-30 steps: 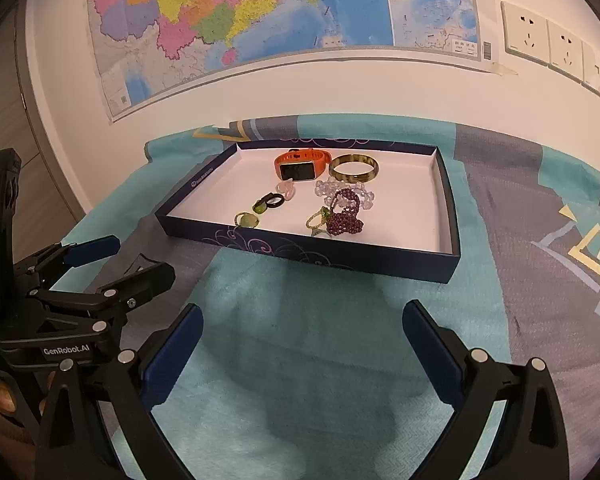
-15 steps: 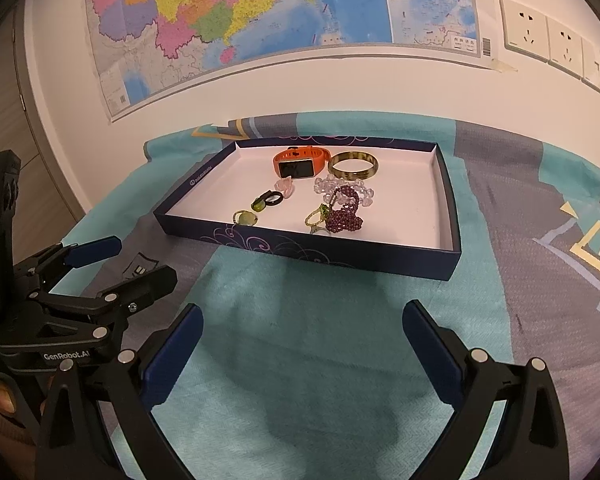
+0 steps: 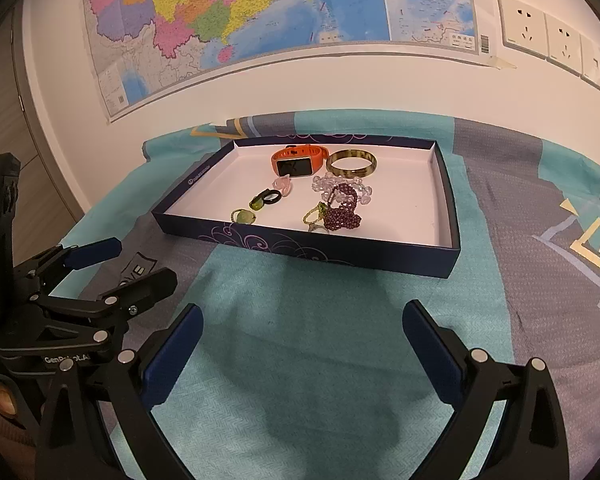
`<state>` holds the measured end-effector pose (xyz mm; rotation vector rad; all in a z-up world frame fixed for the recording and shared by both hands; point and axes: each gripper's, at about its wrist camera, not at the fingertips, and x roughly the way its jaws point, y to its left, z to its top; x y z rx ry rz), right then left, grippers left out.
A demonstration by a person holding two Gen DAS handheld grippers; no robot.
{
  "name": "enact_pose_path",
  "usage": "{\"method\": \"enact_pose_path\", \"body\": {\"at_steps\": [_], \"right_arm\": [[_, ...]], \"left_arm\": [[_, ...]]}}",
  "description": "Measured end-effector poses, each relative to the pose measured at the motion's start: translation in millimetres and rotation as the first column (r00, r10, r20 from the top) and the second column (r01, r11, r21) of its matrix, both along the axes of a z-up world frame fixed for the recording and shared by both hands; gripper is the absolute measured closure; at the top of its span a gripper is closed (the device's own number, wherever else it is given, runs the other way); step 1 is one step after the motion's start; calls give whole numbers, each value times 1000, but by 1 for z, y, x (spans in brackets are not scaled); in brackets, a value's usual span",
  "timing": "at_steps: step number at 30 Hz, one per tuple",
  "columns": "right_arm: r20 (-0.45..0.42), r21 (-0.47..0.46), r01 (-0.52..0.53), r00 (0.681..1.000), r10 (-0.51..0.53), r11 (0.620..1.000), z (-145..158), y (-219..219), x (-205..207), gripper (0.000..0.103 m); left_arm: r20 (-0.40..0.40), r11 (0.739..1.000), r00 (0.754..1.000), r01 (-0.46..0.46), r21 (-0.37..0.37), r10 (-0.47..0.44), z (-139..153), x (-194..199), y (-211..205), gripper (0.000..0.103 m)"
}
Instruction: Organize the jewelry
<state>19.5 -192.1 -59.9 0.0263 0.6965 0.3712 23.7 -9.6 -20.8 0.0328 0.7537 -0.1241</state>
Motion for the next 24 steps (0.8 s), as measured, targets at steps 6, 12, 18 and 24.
{"method": "enact_pose_path", "body": {"at_steps": [6,12,18,24], "right_arm": [[-1,5,0,1000,0,1000,1,-1,0,7],[-1,5,1,1000,-1,1000,1,-1,0,7],[0,-5,4,1000,-4,1000,1,-6,1,7],[-60,-58,82,995,-85,995,-5,-61,23,6]], "left_arm": [[0,1000,1000,0,3,0,0,0,-1,5],[9,1000,1000,1,0,-1,-1,-1,-1,5],[-18,1000,1000,7,-10,-7,-5,2,-1,5],[-69,1000,997,-25,-19,23,-12,13,21,5]]}}
